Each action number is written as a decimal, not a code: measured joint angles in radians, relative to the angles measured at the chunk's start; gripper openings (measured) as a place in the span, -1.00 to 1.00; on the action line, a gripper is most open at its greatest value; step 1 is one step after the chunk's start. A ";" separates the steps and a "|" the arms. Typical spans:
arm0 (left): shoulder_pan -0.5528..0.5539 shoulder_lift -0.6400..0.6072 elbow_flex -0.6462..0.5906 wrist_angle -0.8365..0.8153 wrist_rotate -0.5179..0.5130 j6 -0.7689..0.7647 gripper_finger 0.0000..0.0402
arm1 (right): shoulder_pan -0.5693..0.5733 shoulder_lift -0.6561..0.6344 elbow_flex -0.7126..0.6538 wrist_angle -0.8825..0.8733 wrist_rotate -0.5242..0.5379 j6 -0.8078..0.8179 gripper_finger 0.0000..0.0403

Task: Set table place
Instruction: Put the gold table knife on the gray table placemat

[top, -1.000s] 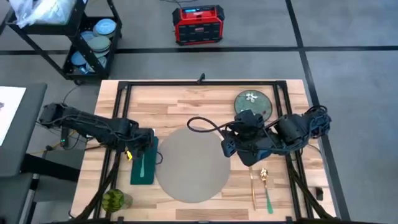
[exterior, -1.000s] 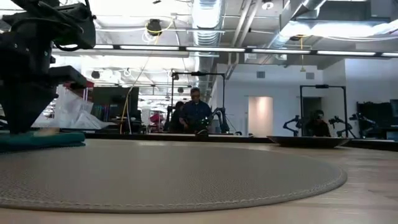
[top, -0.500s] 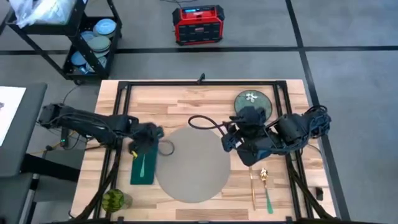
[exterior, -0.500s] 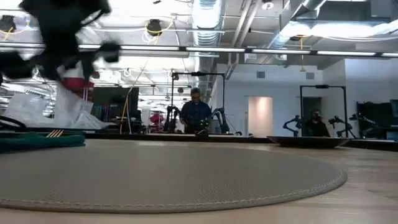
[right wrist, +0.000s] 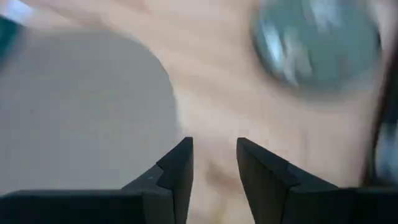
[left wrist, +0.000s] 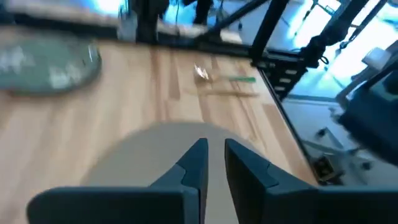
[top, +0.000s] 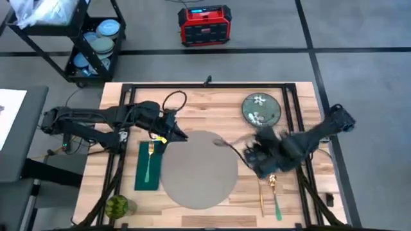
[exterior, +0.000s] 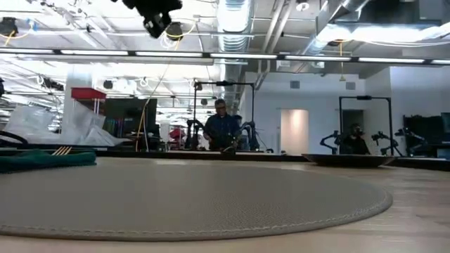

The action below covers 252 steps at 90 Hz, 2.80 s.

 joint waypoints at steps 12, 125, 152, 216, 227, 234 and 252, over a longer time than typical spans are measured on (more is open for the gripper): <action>-0.020 -0.020 0.000 -0.068 0.001 -0.044 -0.83 | 0.160 0.051 -0.061 0.146 -0.244 0.219 -0.47; -0.118 -0.105 -0.002 -0.157 -0.001 -0.105 -0.83 | 0.112 0.476 0.020 0.524 -0.578 0.232 -0.47; -0.118 -0.116 -0.001 -0.151 -0.001 -0.110 -0.83 | 0.108 0.565 0.023 0.617 -0.595 0.233 -0.47; -0.117 -0.121 -0.001 -0.150 -0.001 -0.068 -0.83 | 0.096 0.581 0.022 0.555 -0.630 0.208 -0.85; -0.116 -0.121 -0.001 -0.150 -0.001 -0.067 -0.83 | 0.096 0.581 0.022 0.557 -0.634 0.205 -0.95; -0.116 -0.121 -0.001 -0.151 -0.001 -0.066 -0.83 | 0.096 0.581 0.022 0.557 -0.634 0.205 -0.98; -0.116 -0.121 -0.001 -0.169 -0.001 -0.067 -0.83 | 0.084 0.587 0.076 0.477 -0.565 0.195 -0.99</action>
